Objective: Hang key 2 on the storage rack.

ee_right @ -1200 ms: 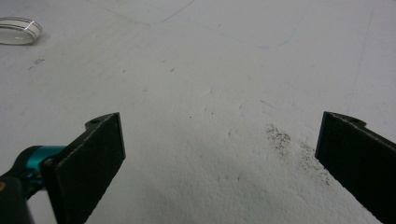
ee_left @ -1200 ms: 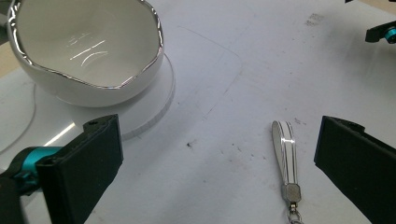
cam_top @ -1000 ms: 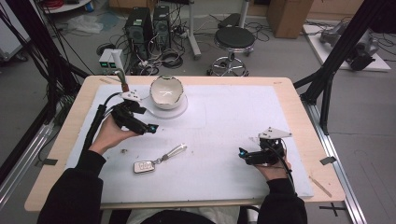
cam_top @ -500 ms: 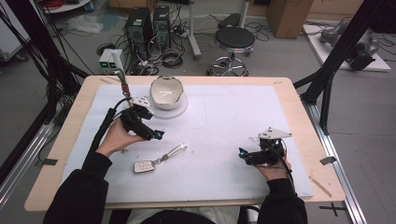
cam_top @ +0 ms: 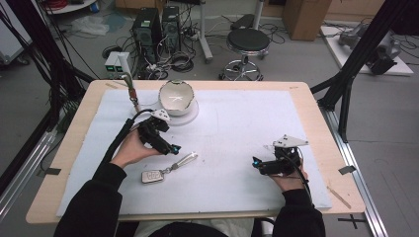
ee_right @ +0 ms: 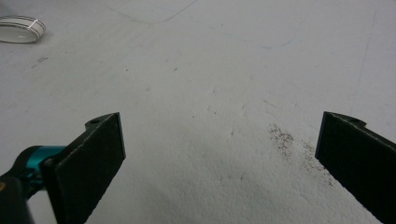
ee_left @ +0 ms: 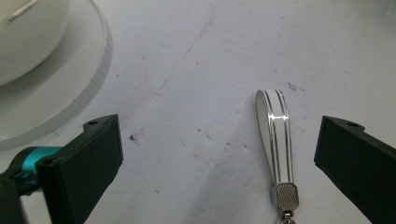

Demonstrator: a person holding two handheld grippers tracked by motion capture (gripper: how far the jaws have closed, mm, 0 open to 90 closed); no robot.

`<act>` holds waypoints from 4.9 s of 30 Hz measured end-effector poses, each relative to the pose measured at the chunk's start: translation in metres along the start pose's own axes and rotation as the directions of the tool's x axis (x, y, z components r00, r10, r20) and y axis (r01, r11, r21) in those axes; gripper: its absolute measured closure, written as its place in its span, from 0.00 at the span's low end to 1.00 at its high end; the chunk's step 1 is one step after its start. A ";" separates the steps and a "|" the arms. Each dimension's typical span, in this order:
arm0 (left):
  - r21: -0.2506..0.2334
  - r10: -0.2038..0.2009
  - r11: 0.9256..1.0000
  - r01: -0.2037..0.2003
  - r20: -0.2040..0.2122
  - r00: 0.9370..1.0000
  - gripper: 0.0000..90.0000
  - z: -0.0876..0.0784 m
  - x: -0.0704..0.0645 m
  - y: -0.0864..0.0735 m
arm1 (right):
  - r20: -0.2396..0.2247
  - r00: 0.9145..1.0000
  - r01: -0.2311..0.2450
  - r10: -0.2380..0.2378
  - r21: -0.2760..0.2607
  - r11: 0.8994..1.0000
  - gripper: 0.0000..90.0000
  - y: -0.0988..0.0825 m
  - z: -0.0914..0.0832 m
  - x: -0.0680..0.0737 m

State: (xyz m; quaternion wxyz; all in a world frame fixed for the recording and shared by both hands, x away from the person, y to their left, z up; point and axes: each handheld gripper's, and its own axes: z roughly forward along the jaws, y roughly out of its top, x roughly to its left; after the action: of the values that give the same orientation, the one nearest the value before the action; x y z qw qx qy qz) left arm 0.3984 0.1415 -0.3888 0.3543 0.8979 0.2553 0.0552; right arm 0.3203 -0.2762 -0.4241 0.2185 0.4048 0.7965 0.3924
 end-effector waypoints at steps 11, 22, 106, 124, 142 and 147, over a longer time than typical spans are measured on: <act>0.070 0.008 0.998 -0.011 0.040 0.999 0.02 0.020 -0.009 0.004 | 0.002 1.000 -0.001 0.001 0.003 1.000 0.01 -0.001 -0.001 0.000; 0.111 0.026 0.993 -0.034 0.070 0.997 0.10 0.039 -0.022 0.011 | 0.001 1.000 -0.001 0.001 0.002 1.000 0.01 -0.001 -0.001 0.001; -0.296 -0.130 0.952 0.078 -0.162 0.978 0.82 -0.205 0.075 0.026 | 0.015 1.000 0.008 -0.008 0.025 1.000 0.01 -0.003 0.002 0.002; -0.393 -0.238 0.911 0.122 -0.259 0.936 0.82 -0.247 0.119 0.027 | -0.003 1.000 0.005 -0.004 0.028 1.000 0.01 -0.004 0.004 0.001; -0.386 -0.276 0.910 0.150 -0.297 0.914 0.82 -0.227 0.163 0.027 | 0.001 1.000 -0.005 0.005 0.041 0.999 0.01 -0.007 0.003 -0.002; -0.408 -0.297 0.899 0.159 -0.301 0.906 0.83 -0.227 0.171 0.030 | 0.004 1.000 -0.006 0.006 0.049 0.999 0.01 -0.009 0.003 -0.001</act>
State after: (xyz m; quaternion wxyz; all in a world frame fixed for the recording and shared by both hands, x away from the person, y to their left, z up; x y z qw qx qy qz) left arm 0.4947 0.3459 -0.2143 0.4709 0.7519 0.4047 0.2218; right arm 0.3191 -0.2791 -0.4331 0.2089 0.4131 0.8043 0.3725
